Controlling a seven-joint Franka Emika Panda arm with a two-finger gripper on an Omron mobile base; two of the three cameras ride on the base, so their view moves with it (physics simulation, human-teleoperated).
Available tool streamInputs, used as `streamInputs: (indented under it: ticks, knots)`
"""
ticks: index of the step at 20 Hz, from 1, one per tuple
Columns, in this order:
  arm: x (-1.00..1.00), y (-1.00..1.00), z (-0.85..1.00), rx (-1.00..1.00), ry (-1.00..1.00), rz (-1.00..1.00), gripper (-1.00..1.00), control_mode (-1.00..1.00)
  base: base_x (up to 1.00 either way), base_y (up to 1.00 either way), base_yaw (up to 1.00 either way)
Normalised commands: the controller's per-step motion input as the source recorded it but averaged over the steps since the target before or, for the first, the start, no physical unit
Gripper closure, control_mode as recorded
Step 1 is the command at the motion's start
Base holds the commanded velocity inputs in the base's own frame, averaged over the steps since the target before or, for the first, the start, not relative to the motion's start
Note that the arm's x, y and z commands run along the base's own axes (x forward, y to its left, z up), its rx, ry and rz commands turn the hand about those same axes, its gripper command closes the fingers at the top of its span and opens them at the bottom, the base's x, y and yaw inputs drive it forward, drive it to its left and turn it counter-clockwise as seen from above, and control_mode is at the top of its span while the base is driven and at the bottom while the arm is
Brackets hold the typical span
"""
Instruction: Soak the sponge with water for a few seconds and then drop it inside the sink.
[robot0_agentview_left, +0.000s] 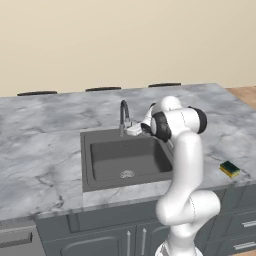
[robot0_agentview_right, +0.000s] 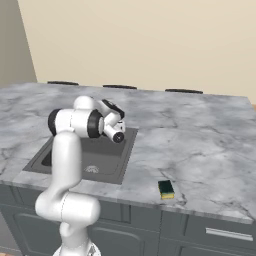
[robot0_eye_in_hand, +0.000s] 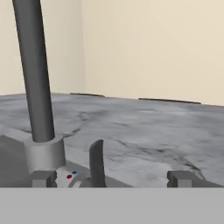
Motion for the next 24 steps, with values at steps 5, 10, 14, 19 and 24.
streamInputs:
  ticks: [5,10,14,19,24]
  knots:
    - [0.49,0.0,-0.24,0.0,0.0,0.0,-1.0,-1.0,0.0,0.0,0.0]
    - [0.41,0.0,-0.16,0.0,0.0,0.0,-1.0,-1.0,0.0,0.0,0.0]
    - [0.45,0.01,-0.07,0.0,-0.01,0.0,-1.0,-1.0,0.0,0.0,0.0]
    - [0.38,0.03,-0.03,0.0,-0.04,-0.05,-1.0,-1.0,0.0,0.0,0.0]
    - [0.34,0.0,-0.13,0.0,0.0,-0.15,-1.0,-1.0,0.0,0.0,0.0]
